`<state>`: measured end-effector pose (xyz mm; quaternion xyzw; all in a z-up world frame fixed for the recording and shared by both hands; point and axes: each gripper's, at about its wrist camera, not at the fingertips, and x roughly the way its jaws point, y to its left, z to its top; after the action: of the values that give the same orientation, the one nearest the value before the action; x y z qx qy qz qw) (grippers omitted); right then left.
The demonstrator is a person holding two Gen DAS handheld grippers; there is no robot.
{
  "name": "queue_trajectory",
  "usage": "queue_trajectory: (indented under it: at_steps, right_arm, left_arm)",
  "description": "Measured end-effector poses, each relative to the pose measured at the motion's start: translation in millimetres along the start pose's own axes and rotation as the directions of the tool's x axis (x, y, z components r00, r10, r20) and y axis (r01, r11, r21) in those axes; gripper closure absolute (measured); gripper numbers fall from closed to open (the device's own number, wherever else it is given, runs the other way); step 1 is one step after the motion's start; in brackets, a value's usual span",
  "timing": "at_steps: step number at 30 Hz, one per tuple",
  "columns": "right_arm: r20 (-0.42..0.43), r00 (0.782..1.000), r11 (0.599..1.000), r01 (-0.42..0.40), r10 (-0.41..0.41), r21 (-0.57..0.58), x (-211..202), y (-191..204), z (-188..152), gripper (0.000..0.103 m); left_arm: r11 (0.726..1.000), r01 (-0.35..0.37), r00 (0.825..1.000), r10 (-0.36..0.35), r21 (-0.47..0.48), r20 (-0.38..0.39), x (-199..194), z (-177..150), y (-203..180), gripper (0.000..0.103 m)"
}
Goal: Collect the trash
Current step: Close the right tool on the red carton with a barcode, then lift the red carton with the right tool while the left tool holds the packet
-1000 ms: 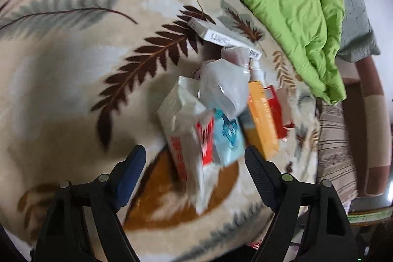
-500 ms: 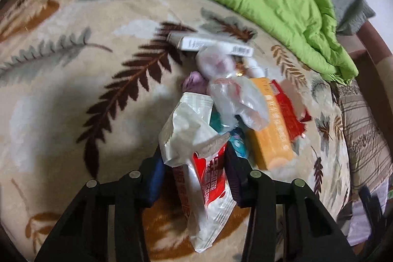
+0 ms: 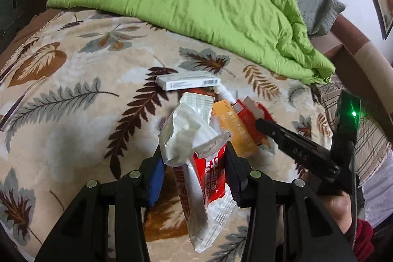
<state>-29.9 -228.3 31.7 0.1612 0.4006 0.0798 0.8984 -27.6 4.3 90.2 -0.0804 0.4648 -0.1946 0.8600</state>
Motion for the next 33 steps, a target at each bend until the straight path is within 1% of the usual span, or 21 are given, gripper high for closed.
queue_trajectory:
  at_steps: [1, 2, 3, 5, 6, 9, 12, 15, 18, 21, 25, 27, 30, 33]
  right_arm:
    - [-0.014, 1.0, 1.0, 0.007, -0.007, -0.011, 5, 1, 0, 0.091]
    - [-0.02, 1.0, 0.999, 0.021, -0.022, -0.026, 6, 3, -1, 0.096]
    - [-0.001, 1.0, 0.999, 0.028, -0.028, -0.033, 1, 4, -4, 0.098]
    - [0.029, 0.999, 0.999, 0.015, -0.014, -0.032, -10, 5, -8, 0.099]
    - [0.057, 0.998, 0.999, 0.033, -0.031, -0.038, -20, 7, -11, 0.099]
    - [0.115, 0.993, 0.999, 0.043, -0.04, -0.025, -43, 10, -16, 0.099]
    - [0.194, 0.979, 0.998, 0.068, -0.064, -0.016, -76, 13, -26, 0.1]
    - [0.247, 0.966, 0.997, 0.081, -0.076, -0.01, -102, 15, -31, 0.1]
    - [0.296, 0.951, 0.995, 0.102, -0.094, -0.013, -130, 12, -29, 0.1]
    - [0.341, 0.933, 0.992, 0.123, -0.111, -0.011, -161, 3, -23, 0.1]
    - [0.406, 0.901, 0.985, 0.171, -0.15, -0.016, -203, -7, -15, 0.1]
    - [0.44, 0.882, 0.981, 0.195, -0.169, -0.014, -224, -12, -10, 0.1]
    - [0.477, 0.86, 0.977, 0.212, -0.183, -0.007, -250, -15, -5, 0.1]
    - [0.514, 0.838, 0.976, 0.216, -0.184, -0.003, -277, -15, -3, 0.1]
  left_arm:
    - [1.0, 0.0, 1.0, 0.0, -0.003, -0.006, 2, -2, 1, 0.06]
    - [1.0, -0.001, 1.0, 0.001, -0.009, -0.011, 4, -3, 4, 0.06]
    - [1.0, 0.0, 1.0, 0.0, -0.013, -0.014, 5, -5, 6, 0.06]
    - [1.0, 0.001, 1.0, -0.001, -0.016, -0.01, 6, -10, 8, 0.06]
    - [1.0, -0.002, 1.0, 0.002, -0.015, -0.004, 5, -11, 8, 0.06]
    - [1.0, -0.005, 1.0, 0.005, -0.011, 0.015, 0, -14, 5, 0.06]
    - [1.0, 0.004, 0.999, -0.004, 0.005, 0.046, -11, -12, -7, 0.06]
    - [0.999, 0.0, 0.996, -0.004, 0.043, 0.085, -27, -7, -26, 0.06]
    - [0.997, 0.009, 0.992, -0.019, 0.08, 0.127, -48, 1, -48, 0.06]
    - [0.992, 0.015, 0.983, -0.037, 0.122, 0.179, -72, 7, -74, 0.06]
    - [0.987, 0.02, 0.973, -0.056, 0.16, 0.223, -96, 10, -102, 0.059]
    - [0.984, 0.015, 0.969, -0.058, 0.178, 0.241, -105, 11, -113, 0.059]
    - [0.979, 0.019, 0.962, -0.073, 0.201, 0.265, -122, 12, -130, 0.059]
    - [0.977, 0.031, 0.956, -0.091, 0.212, 0.28, -137, 9, -138, 0.059]
